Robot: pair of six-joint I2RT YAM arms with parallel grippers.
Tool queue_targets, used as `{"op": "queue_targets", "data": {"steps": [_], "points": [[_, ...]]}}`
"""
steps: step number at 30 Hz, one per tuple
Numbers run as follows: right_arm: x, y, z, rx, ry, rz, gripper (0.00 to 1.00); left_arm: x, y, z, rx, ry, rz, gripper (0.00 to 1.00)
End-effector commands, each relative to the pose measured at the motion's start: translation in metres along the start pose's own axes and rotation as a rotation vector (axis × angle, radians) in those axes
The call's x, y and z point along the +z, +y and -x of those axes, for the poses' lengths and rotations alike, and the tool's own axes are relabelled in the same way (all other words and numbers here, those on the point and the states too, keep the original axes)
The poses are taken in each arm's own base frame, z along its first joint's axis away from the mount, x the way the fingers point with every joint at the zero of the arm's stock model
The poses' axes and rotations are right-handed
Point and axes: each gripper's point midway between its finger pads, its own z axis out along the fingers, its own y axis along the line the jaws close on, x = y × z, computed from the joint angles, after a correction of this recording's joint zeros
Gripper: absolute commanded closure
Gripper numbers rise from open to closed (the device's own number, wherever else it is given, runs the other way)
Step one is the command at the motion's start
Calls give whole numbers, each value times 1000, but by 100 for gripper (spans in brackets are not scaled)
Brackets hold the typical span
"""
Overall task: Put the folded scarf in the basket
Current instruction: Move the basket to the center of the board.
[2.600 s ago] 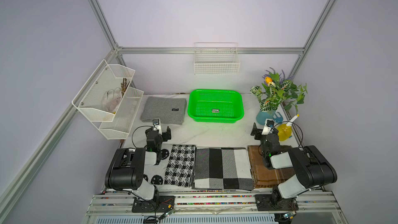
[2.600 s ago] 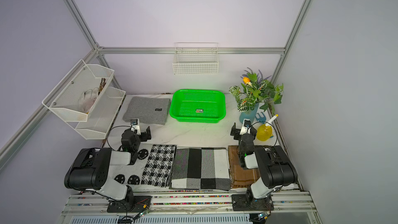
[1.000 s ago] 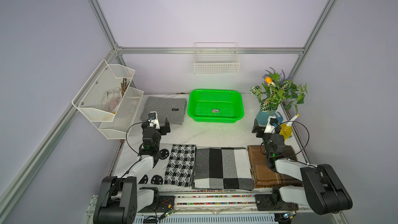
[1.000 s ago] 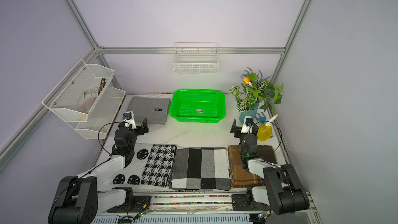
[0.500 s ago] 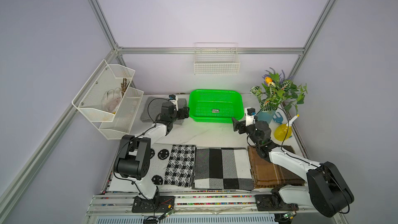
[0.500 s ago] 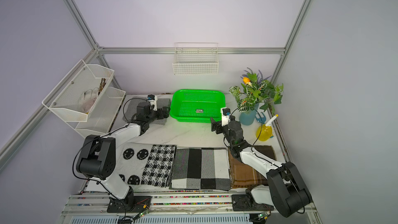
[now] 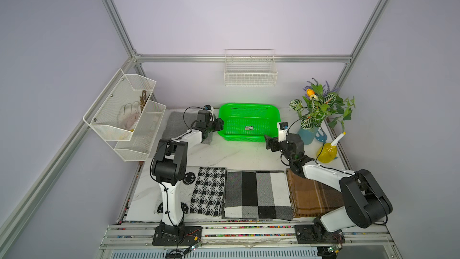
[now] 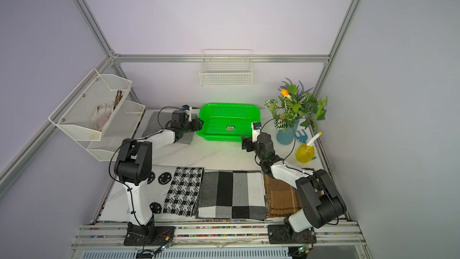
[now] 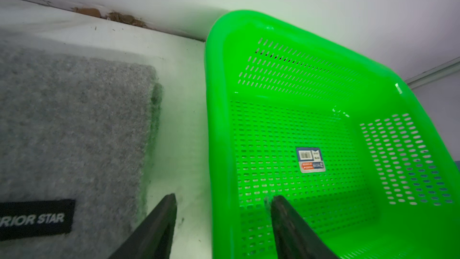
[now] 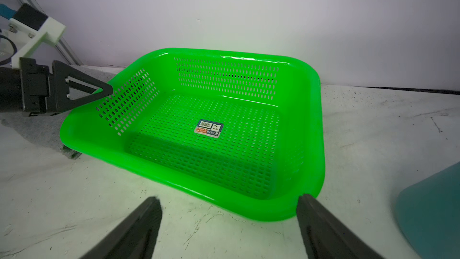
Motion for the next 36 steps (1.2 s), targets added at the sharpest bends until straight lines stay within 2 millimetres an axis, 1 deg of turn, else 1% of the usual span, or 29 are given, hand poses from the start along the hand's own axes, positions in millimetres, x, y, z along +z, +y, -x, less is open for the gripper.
{"op": "queue_targets", "data": {"steps": [1, 4, 6, 9, 10, 11, 13, 17, 22, 24, 26, 27, 30, 33, 36], "points": [[0, 3, 12, 13, -26, 7, 10, -1, -14, 9, 3, 0, -36, 45], [-4, 6, 13, 23, -33, 27, 11, -7, -14, 6, 2, 10, -32, 61], [-5, 7, 13, 27, -33, 30, 12, -12, -16, 5, 11, 19, -28, 63], [-8, 10, 12, 38, -25, 50, 13, -21, -20, 3, 22, 21, -27, 72], [-10, 12, 12, 43, -28, 59, 13, -23, -20, 2, 25, 20, -24, 72], [-11, 12, 10, 50, -26, 63, 13, -25, -20, -1, 37, 21, -14, 73], [-15, 13, 8, 54, -27, 72, 13, -27, -18, -8, 35, 50, -1, 78], [-20, 15, 6, 65, -20, 77, 14, -33, -18, -24, 22, 75, 2, 78], [-26, 27, 2, 67, 3, 112, 14, -52, -25, -38, 29, 74, 13, 81], [-30, 31, 0, 62, 7, 119, 14, -61, -32, -46, 44, 75, 6, 82], [-34, 34, 0, 61, 7, 119, 15, -69, -37, -49, 55, 69, 0, 83], [-36, 35, 0, 61, 6, 122, 15, -70, -37, -52, 51, 79, -4, 85], [-44, 39, -2, 61, 13, 132, 14, -77, -36, -61, 35, 106, 0, 84], [-51, 40, -2, 64, 10, 134, 15, -88, -35, -67, 24, 88, 3, 81], [-56, 41, -2, 70, 8, 143, 14, -100, -38, -66, 33, 70, 5, 81]]}}
